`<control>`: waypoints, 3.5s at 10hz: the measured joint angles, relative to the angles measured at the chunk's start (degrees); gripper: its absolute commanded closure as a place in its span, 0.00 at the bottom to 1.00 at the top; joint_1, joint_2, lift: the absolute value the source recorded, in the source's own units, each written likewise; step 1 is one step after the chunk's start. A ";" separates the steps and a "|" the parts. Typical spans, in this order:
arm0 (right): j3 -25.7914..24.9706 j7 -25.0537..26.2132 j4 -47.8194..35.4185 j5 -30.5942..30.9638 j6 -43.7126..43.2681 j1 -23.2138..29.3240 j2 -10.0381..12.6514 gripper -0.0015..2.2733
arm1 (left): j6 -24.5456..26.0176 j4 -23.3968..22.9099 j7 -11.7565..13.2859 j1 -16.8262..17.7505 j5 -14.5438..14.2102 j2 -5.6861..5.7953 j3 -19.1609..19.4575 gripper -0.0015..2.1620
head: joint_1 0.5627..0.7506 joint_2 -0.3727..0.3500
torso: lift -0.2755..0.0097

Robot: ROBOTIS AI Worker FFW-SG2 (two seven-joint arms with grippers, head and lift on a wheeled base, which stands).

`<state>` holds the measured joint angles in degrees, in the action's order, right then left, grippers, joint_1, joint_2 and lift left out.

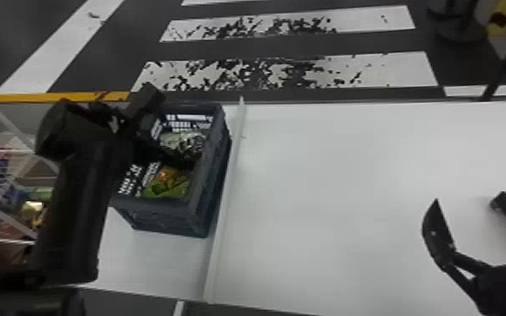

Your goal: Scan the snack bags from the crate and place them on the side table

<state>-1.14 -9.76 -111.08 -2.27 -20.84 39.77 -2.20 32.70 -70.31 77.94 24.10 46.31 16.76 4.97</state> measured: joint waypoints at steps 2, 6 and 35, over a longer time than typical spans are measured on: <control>0.12 0.00 0.54 0.00 0.55 -0.59 0.00 0.03 | -0.35 -1.37 2.45 -0.48 -0.23 1.43 0.21 0.99 | 0.70 0.77 | 0.64; 0.26 0.00 1.18 -0.02 1.25 -1.26 0.01 0.03 | -1.43 -5.06 5.90 -1.62 -2.10 3.17 2.13 0.99 | 0.70 0.79 | 0.64; 2.02 -0.78 -0.10 0.07 1.56 -0.23 -0.08 0.03 | 56.62 2.74 -4.53 3.95 -48.53 12.25 27.08 0.99 | 0.70 0.95 | 0.64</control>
<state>0.88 -10.53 -111.18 -2.20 -19.28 39.54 -2.28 89.32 -67.57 73.42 28.06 -2.22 29.01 32.05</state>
